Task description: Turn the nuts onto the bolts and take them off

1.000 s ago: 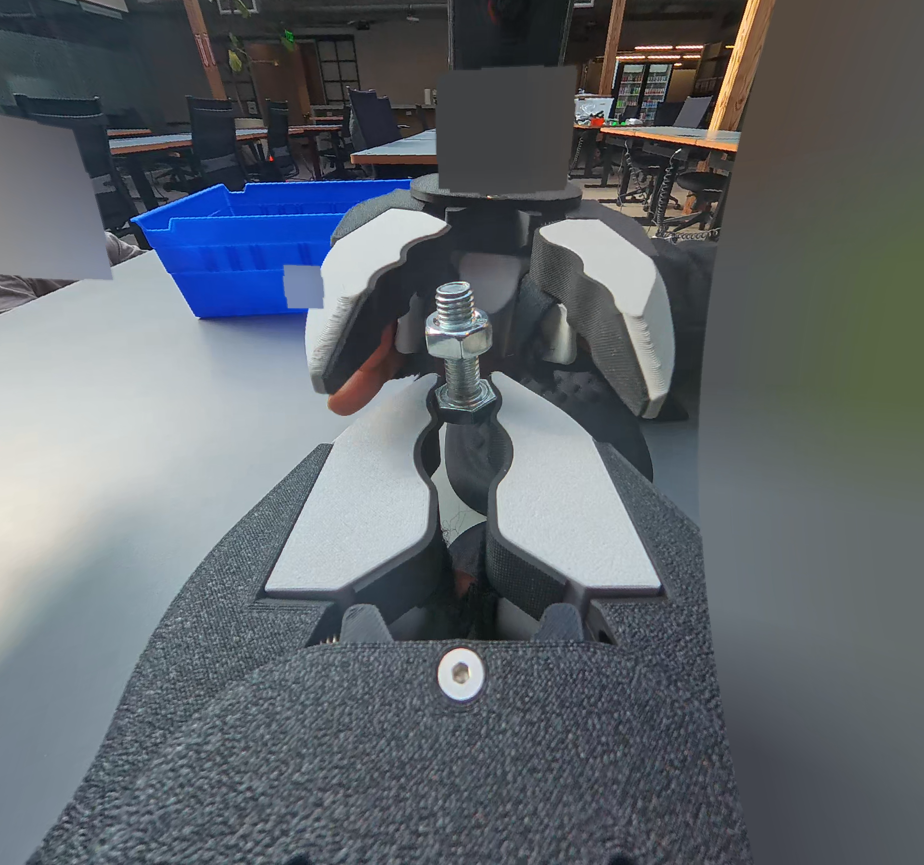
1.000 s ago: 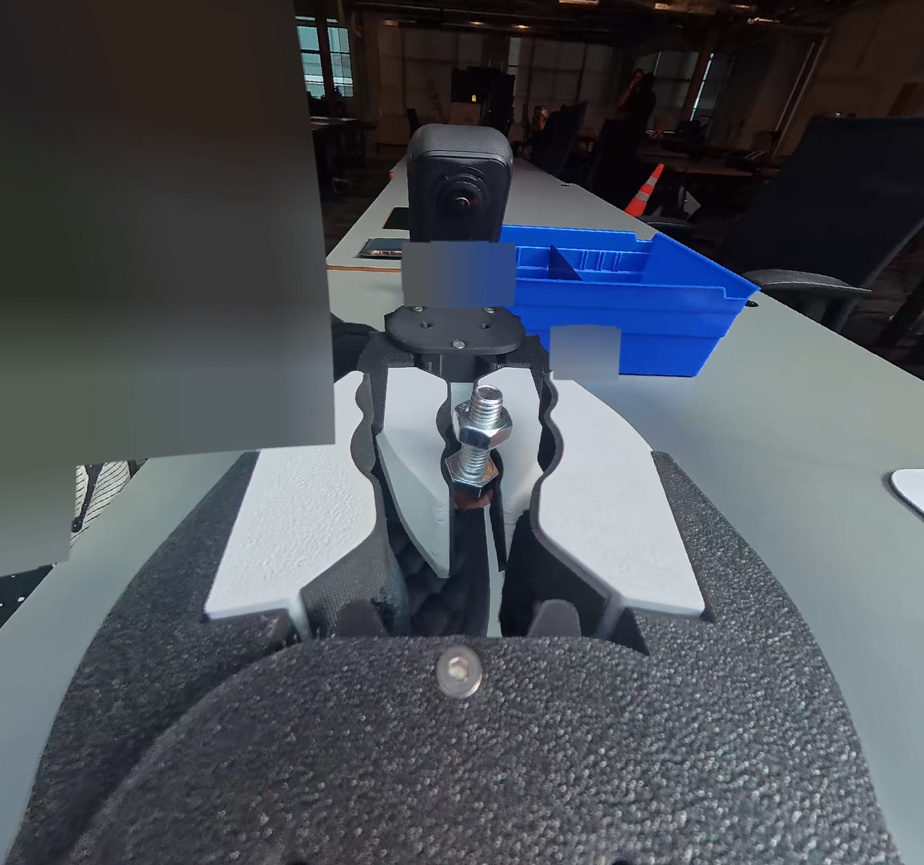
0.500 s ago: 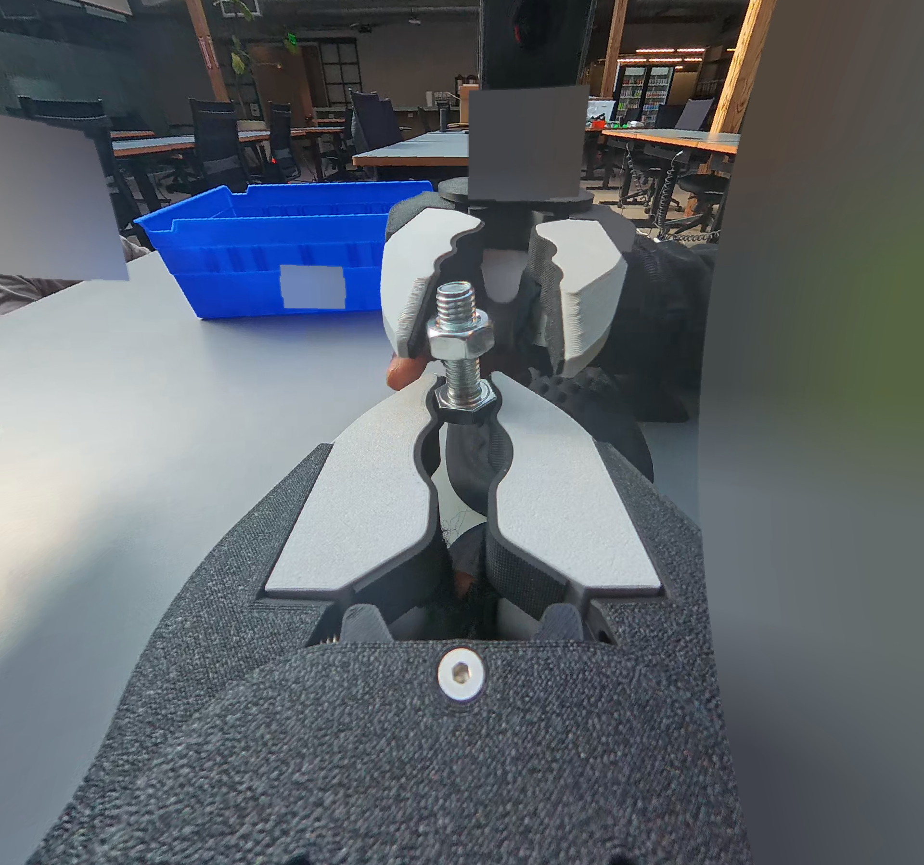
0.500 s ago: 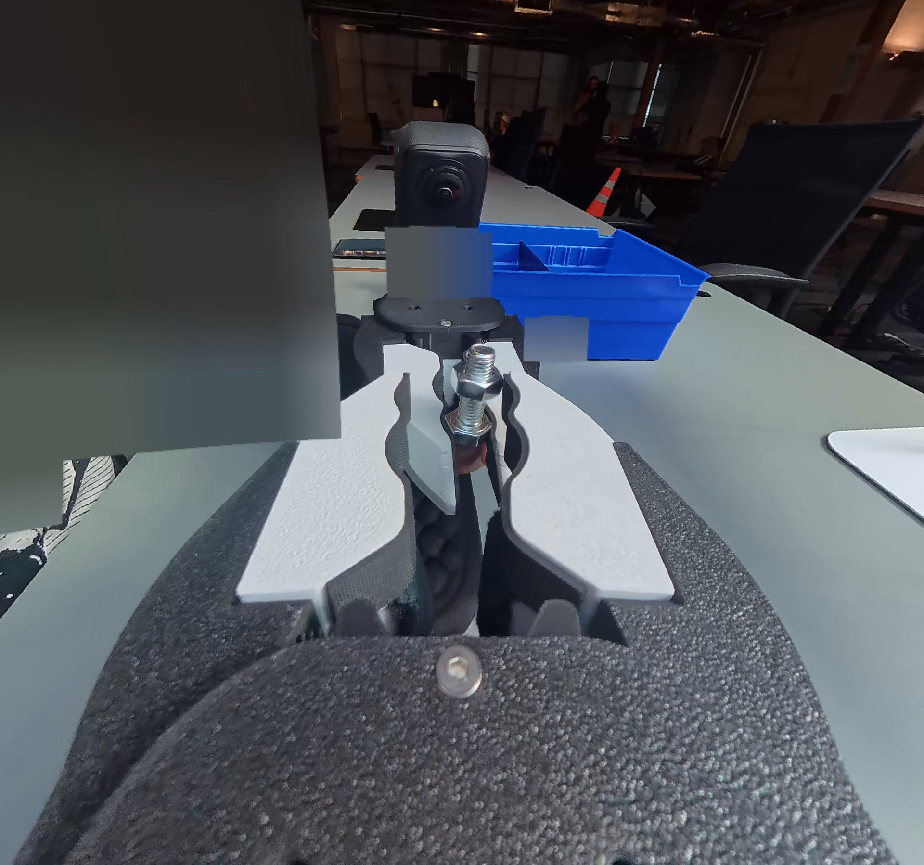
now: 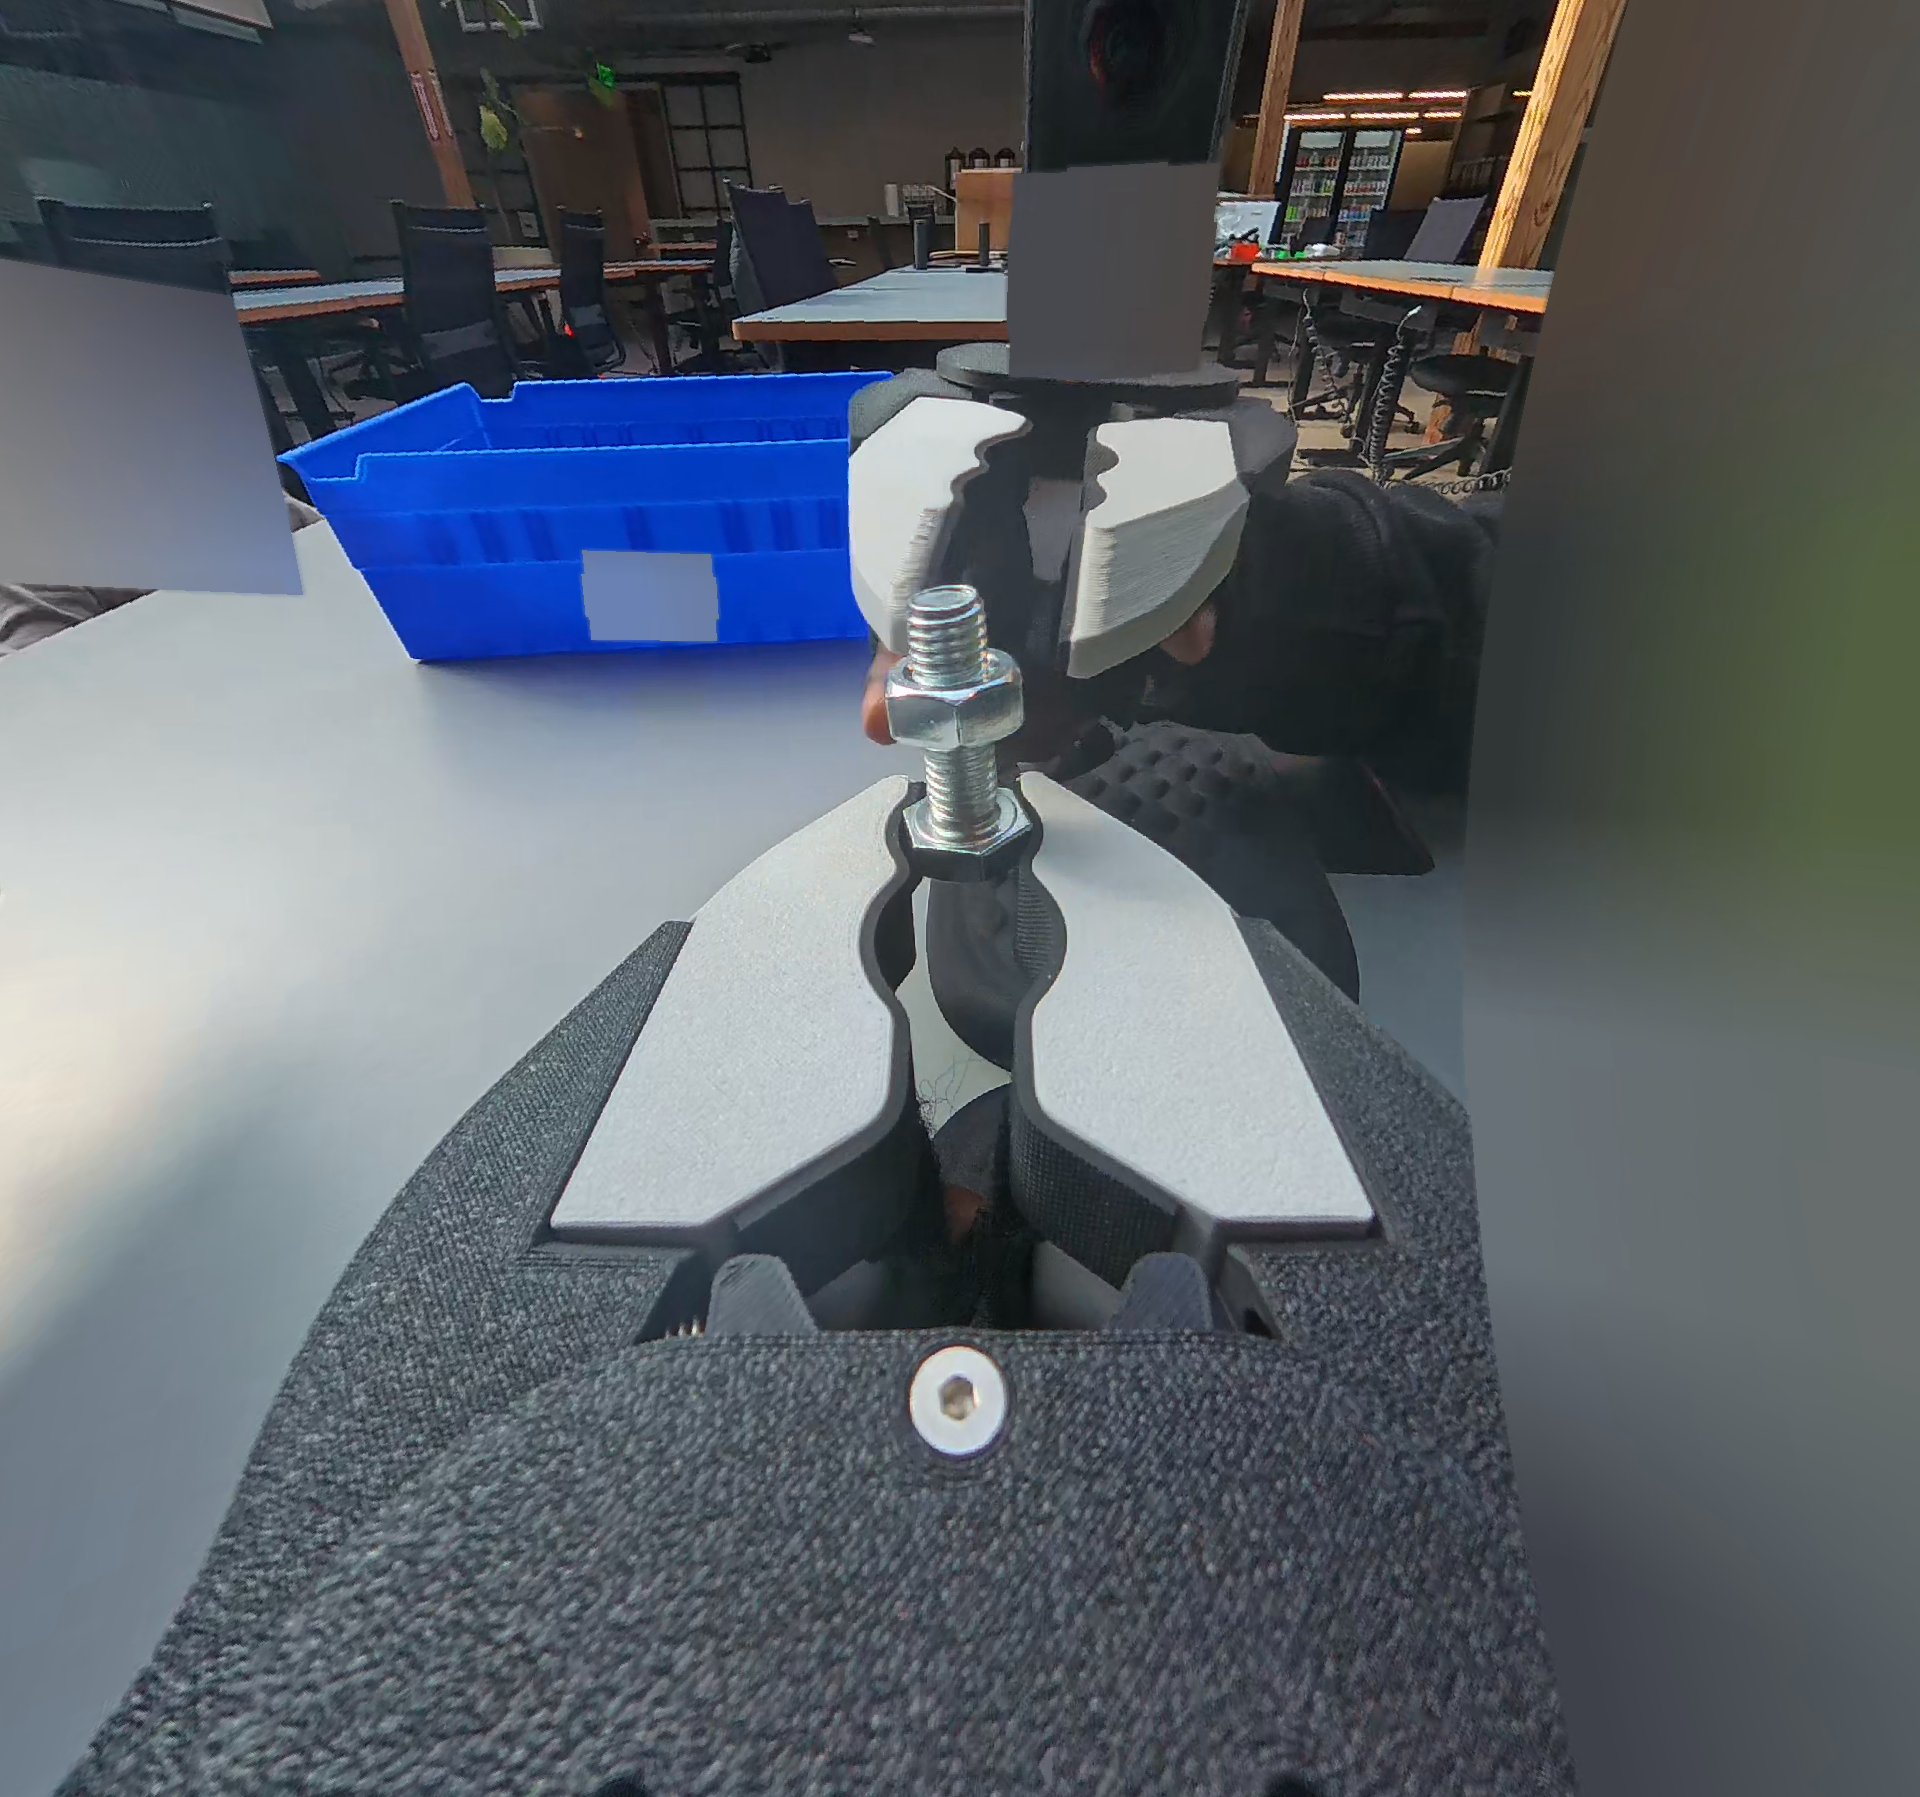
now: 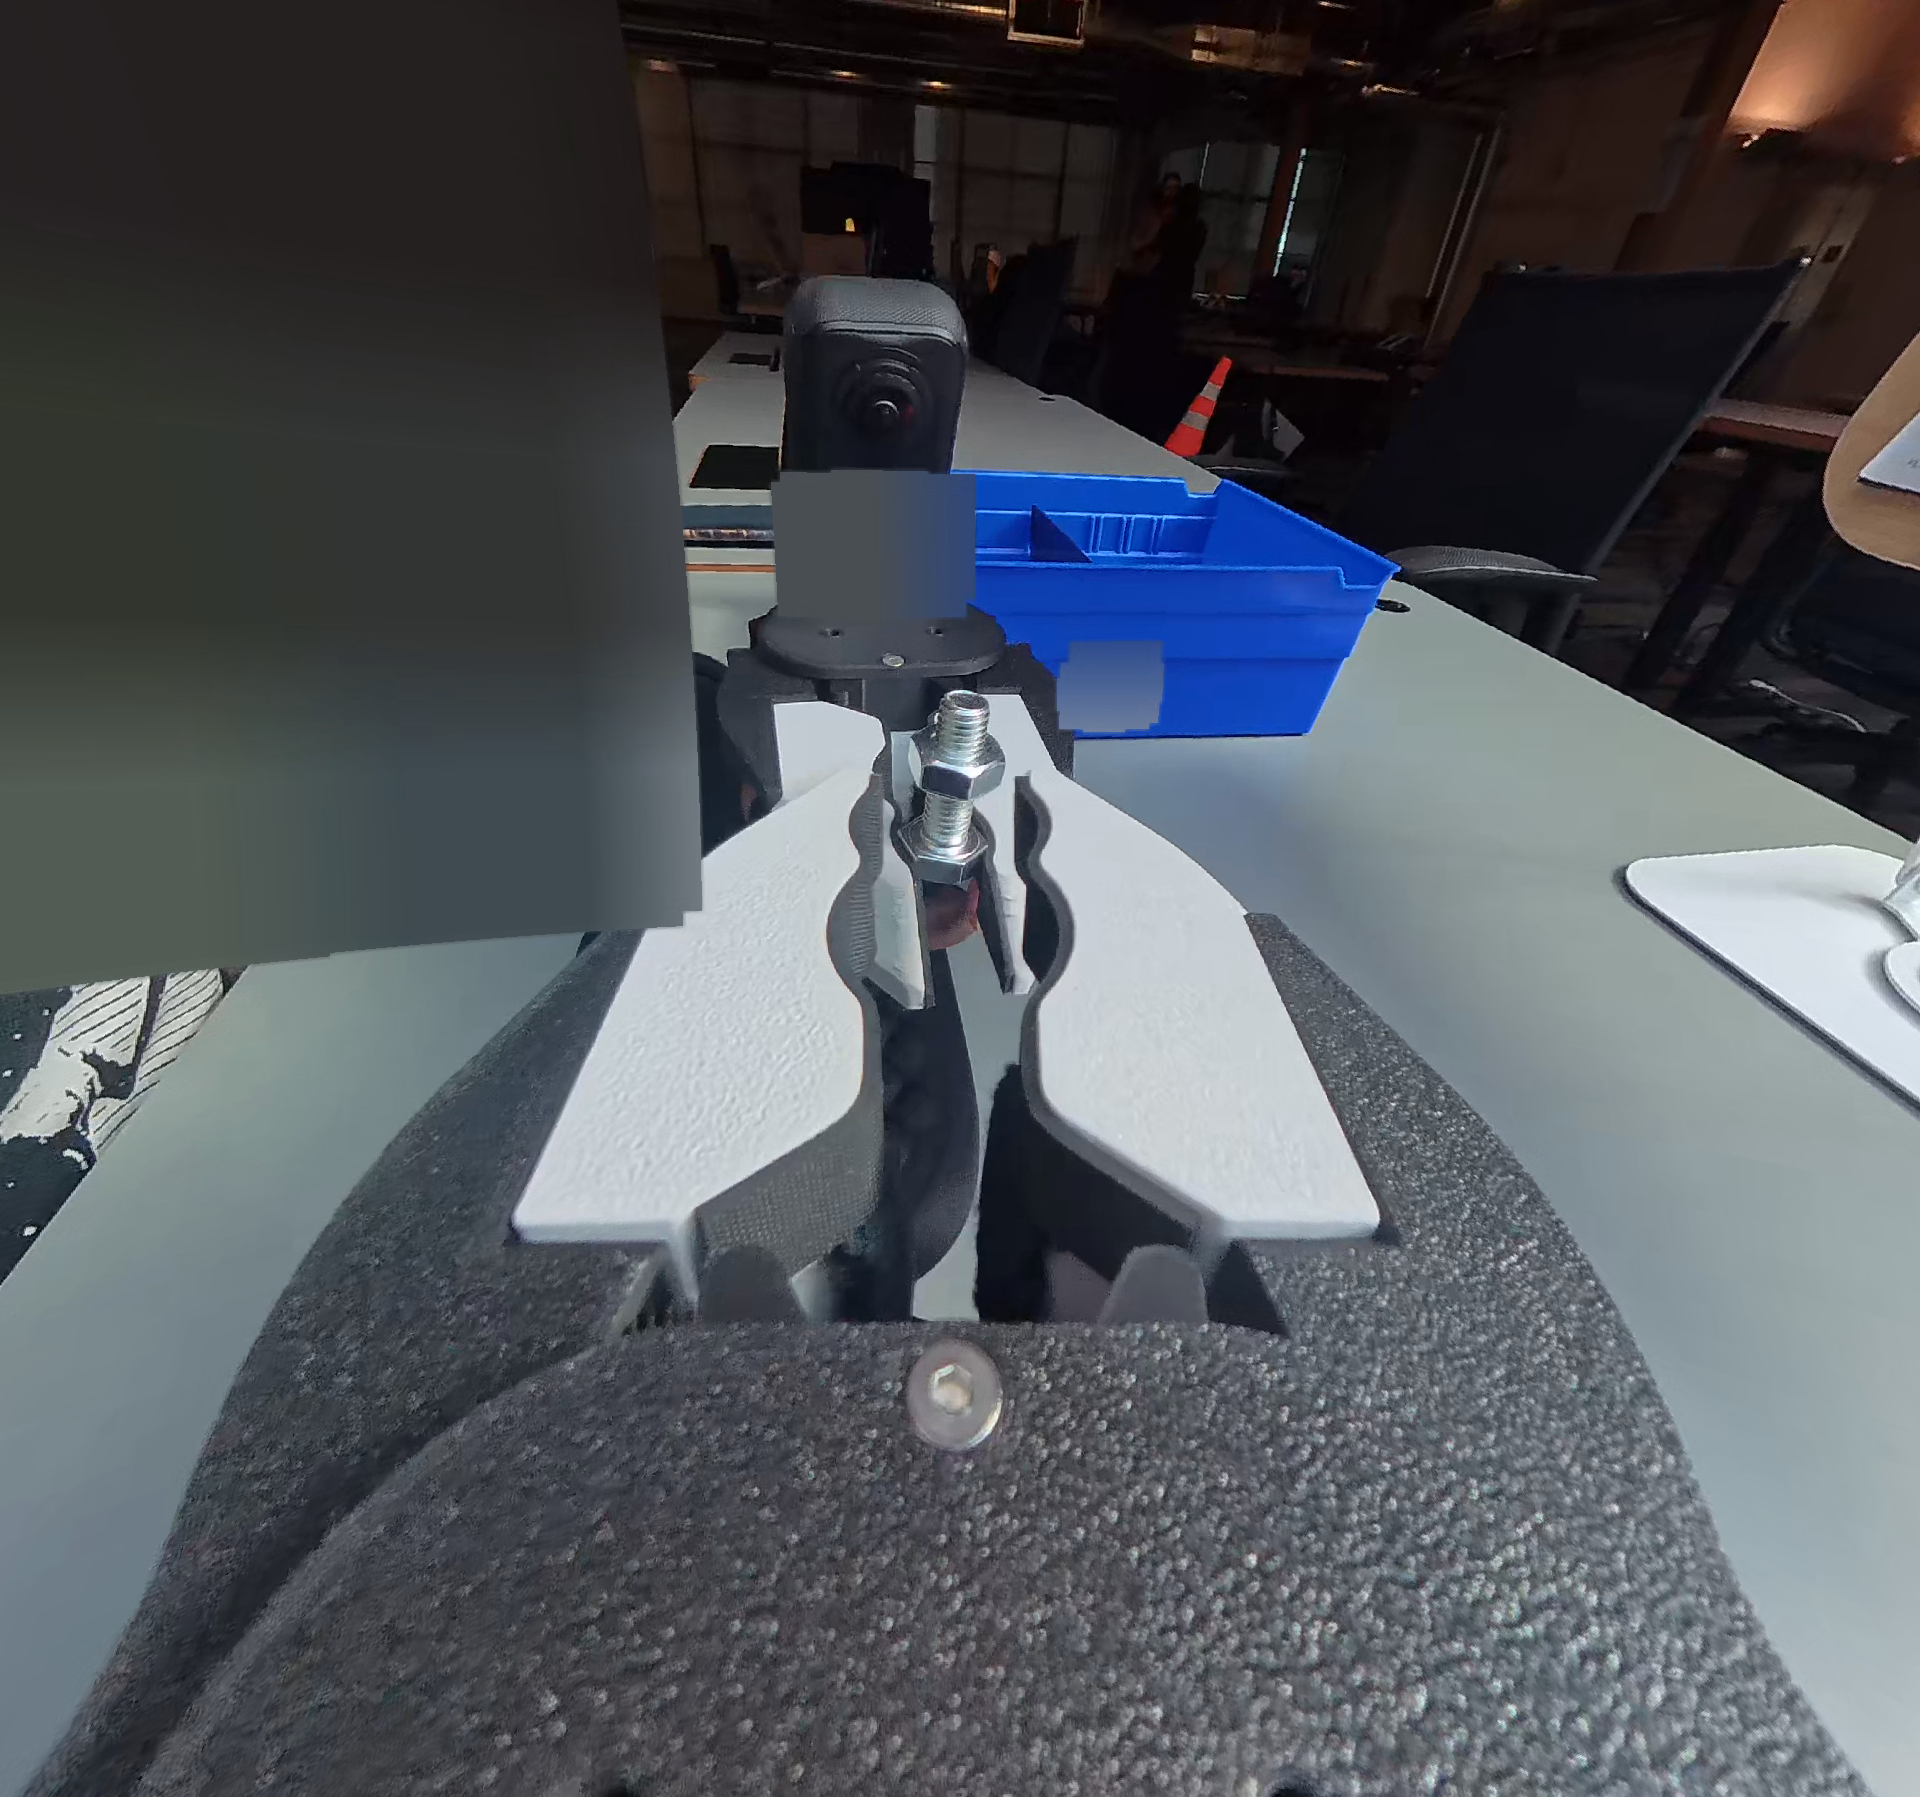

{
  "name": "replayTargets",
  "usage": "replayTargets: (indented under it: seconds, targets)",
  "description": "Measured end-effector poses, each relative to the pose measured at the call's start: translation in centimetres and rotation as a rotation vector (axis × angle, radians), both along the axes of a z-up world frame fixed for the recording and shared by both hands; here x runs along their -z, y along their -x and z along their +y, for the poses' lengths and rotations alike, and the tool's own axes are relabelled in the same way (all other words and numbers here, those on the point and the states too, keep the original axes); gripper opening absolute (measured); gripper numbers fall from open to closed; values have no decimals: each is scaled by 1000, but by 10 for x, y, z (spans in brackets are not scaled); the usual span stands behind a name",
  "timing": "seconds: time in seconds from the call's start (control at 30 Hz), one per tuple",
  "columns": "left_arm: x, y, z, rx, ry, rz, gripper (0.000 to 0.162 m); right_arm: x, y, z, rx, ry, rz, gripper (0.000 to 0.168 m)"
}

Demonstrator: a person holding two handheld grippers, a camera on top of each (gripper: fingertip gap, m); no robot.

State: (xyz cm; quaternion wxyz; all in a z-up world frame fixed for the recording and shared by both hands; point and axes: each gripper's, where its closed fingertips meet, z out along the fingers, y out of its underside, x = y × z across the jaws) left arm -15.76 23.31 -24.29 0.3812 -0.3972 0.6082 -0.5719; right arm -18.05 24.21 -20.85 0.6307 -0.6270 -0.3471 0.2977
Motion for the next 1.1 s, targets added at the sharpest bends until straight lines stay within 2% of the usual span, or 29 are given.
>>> replayTargets:
  seconds: [0.07,0.13,0.3,0.83,1.0,1.1]
  targets:
    - [0,0,0,1,0,0,14,-1,4,3,-10,5,9,40]
    - [0,0,0,1,-1,1,14,1,13,6,-41,17,2,49]
    - [0,0,-1,2,-3,3,14,7,31,13,-89,27,-40,55]
    - [0,0,0,-2,5,0,14,5,11,3,-18,4,-24,29]
    - [-1,0,0,-4,10,-3,14,3,6,-1,-6,-4,-15,9]
    - [0,0,0,-4,5,-1,14,2,5,-4,-15,-5,-24,4]
